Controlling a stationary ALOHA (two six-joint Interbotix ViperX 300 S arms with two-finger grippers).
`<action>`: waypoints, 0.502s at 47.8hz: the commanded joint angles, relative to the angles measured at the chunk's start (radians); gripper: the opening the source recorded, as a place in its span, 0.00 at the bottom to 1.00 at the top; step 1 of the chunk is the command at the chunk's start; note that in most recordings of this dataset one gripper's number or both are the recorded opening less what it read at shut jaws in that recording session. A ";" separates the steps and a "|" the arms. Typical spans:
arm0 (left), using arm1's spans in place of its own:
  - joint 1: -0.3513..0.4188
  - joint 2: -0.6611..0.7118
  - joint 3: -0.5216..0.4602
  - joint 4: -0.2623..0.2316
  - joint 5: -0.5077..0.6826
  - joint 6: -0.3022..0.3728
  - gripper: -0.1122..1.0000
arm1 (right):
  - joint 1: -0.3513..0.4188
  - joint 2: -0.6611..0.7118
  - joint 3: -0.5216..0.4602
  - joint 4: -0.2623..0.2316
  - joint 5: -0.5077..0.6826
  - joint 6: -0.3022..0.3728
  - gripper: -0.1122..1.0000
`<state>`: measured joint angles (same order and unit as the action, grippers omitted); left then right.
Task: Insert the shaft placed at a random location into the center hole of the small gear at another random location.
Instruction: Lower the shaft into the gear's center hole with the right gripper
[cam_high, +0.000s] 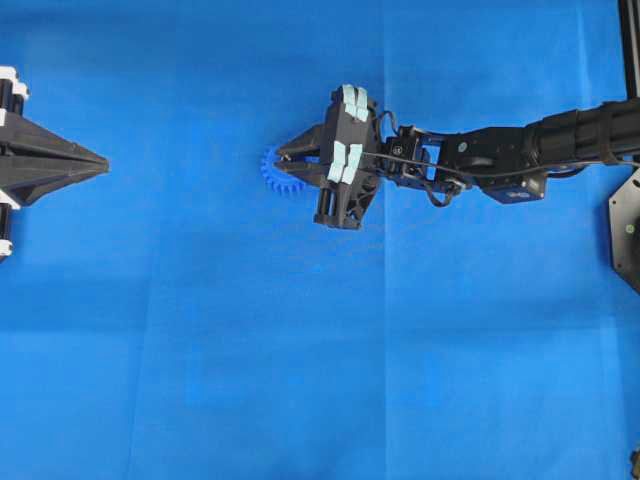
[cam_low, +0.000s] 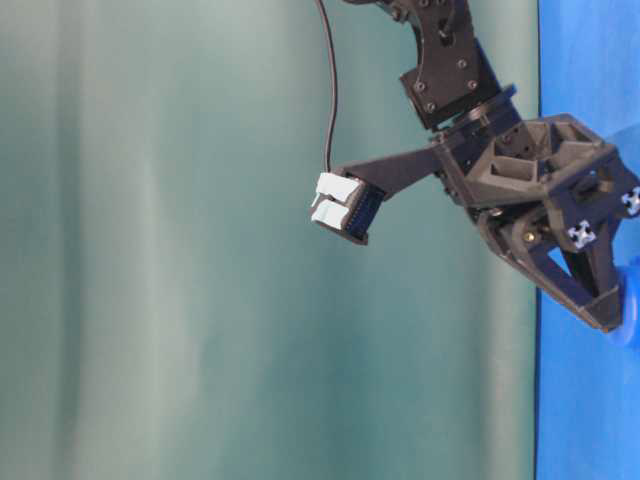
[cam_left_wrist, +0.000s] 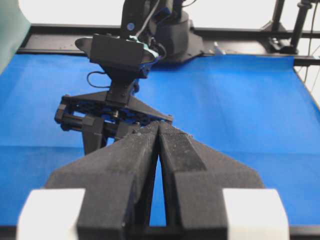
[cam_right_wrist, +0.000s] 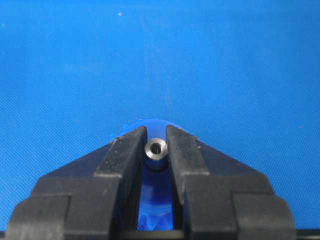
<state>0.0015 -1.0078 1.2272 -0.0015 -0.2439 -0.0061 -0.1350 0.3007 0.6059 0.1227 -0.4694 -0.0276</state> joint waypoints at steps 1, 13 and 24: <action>0.002 0.005 -0.009 0.000 -0.006 -0.002 0.10 | 0.002 -0.014 -0.017 0.003 -0.005 0.000 0.20; 0.002 0.005 -0.009 0.000 -0.005 -0.002 0.10 | 0.003 -0.015 -0.018 0.003 -0.002 0.005 0.77; 0.002 0.005 -0.009 0.000 -0.006 -0.002 0.10 | 0.003 -0.025 -0.015 0.003 -0.002 0.005 0.82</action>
<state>0.0015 -1.0078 1.2272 -0.0015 -0.2439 -0.0061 -0.1365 0.3007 0.6044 0.1243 -0.4679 -0.0215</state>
